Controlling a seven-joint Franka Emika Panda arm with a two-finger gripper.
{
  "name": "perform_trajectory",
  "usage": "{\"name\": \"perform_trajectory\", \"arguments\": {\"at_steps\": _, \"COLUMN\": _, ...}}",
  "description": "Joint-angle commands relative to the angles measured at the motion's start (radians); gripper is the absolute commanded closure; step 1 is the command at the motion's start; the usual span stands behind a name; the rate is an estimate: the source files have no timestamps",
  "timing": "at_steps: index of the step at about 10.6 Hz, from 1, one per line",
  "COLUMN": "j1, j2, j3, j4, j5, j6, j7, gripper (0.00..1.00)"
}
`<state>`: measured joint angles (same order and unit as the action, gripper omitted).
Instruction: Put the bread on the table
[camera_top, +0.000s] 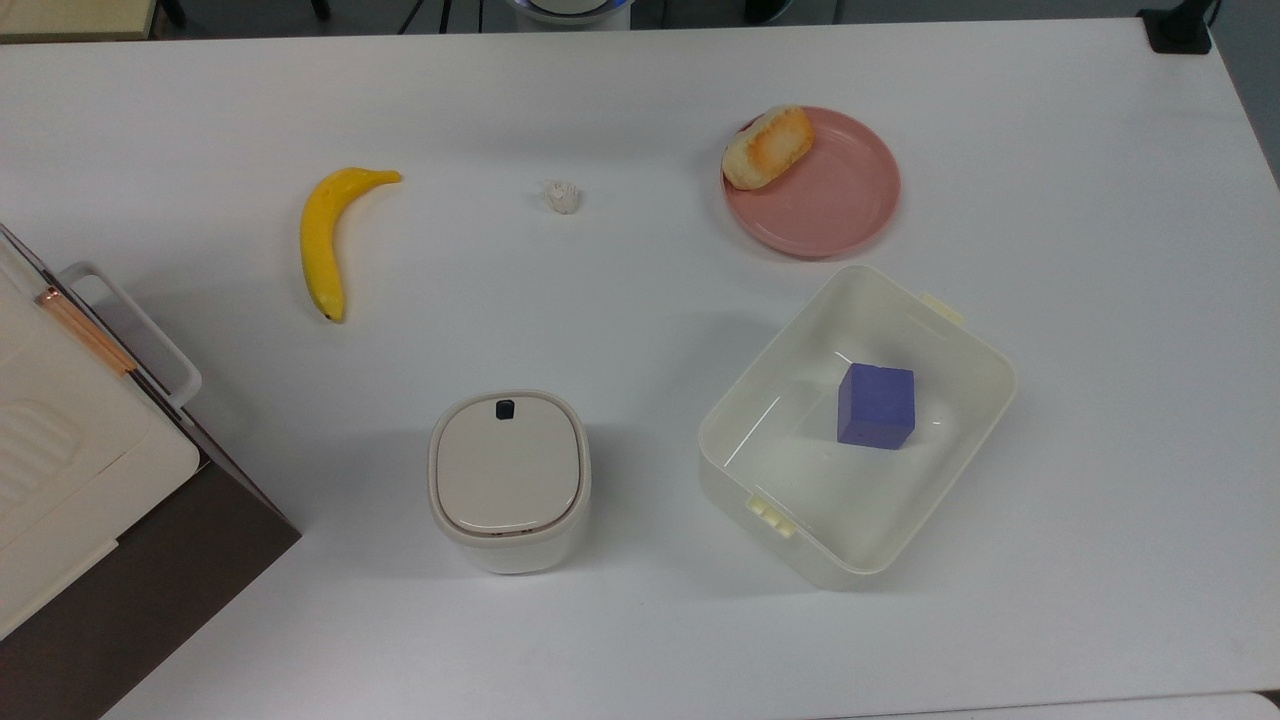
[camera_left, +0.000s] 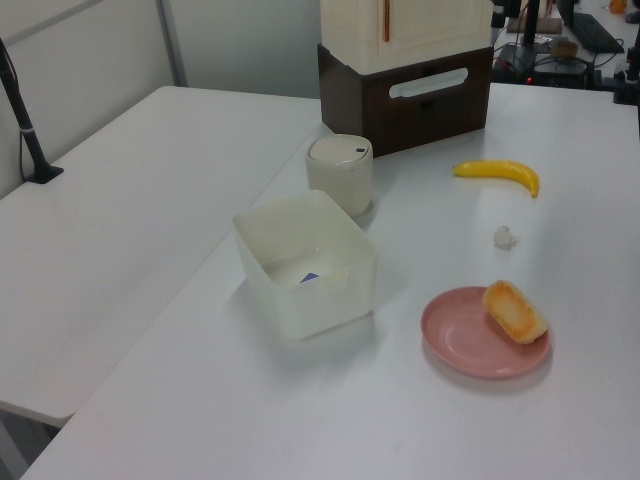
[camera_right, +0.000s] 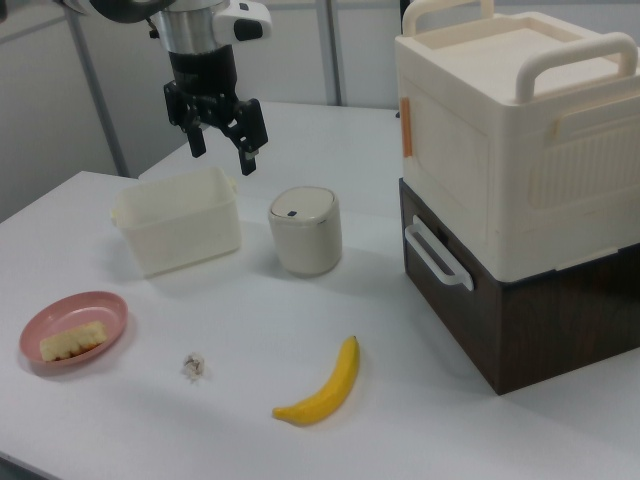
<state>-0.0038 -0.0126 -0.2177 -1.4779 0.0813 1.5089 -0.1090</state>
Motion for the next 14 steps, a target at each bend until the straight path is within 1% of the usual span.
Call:
{"name": "perform_trajectory", "arguments": {"at_steps": 1, "j1": 0.013, "j2": -0.013, "j3": -0.015, "j4": -0.006, "j5": 0.005, "j6": -0.015, "j7": 0.022, "gripper": 0.0}}
{"name": "perform_trajectory", "arguments": {"at_steps": 9, "j1": 0.014, "j2": -0.013, "j3": -0.011, "j4": -0.005, "j5": -0.001, "j6": -0.016, "j7": 0.02, "gripper": 0.0}}
{"name": "perform_trajectory", "arguments": {"at_steps": 11, "j1": 0.016, "j2": -0.01, "j3": -0.006, "j4": -0.005, "j5": -0.023, "j6": -0.016, "j7": 0.026, "gripper": 0.0}}
{"name": "perform_trajectory", "arguments": {"at_steps": 14, "j1": 0.014, "j2": -0.01, "j3": -0.009, "j4": -0.005, "j5": -0.026, "j6": -0.015, "j7": 0.026, "gripper": 0.0}}
